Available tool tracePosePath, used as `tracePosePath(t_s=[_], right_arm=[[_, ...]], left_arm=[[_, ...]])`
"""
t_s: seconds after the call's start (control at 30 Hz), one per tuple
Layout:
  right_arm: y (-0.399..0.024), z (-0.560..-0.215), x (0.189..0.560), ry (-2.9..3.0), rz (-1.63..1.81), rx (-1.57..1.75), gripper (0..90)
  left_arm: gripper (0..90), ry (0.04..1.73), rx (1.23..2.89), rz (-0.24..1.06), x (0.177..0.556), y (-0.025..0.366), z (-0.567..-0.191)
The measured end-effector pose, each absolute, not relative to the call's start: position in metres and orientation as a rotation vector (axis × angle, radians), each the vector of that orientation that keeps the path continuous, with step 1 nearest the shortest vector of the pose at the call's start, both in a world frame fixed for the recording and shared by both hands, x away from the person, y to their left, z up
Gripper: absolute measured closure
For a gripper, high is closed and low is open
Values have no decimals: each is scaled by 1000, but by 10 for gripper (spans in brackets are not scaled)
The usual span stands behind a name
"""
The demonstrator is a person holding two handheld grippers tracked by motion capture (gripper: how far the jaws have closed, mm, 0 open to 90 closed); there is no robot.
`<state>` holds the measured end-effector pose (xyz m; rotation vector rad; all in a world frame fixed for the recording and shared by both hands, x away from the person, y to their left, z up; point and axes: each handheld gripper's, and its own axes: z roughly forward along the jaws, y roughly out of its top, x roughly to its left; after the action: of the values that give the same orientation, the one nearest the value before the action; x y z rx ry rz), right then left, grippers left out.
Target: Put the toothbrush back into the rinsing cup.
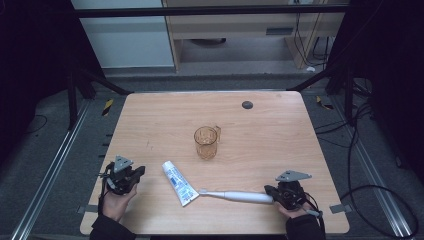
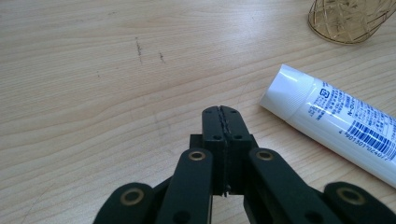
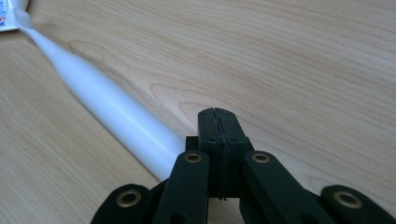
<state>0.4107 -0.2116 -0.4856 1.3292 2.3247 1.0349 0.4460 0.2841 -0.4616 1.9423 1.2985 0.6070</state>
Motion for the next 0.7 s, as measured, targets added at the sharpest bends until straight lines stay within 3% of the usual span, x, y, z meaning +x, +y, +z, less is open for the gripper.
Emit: tracePosePath(t_s=[0.7], right_arm=[[-205,-486,386,2357,1048,1301,900]], left_arm=[[898,1307,1939,608,447,285,-463]])
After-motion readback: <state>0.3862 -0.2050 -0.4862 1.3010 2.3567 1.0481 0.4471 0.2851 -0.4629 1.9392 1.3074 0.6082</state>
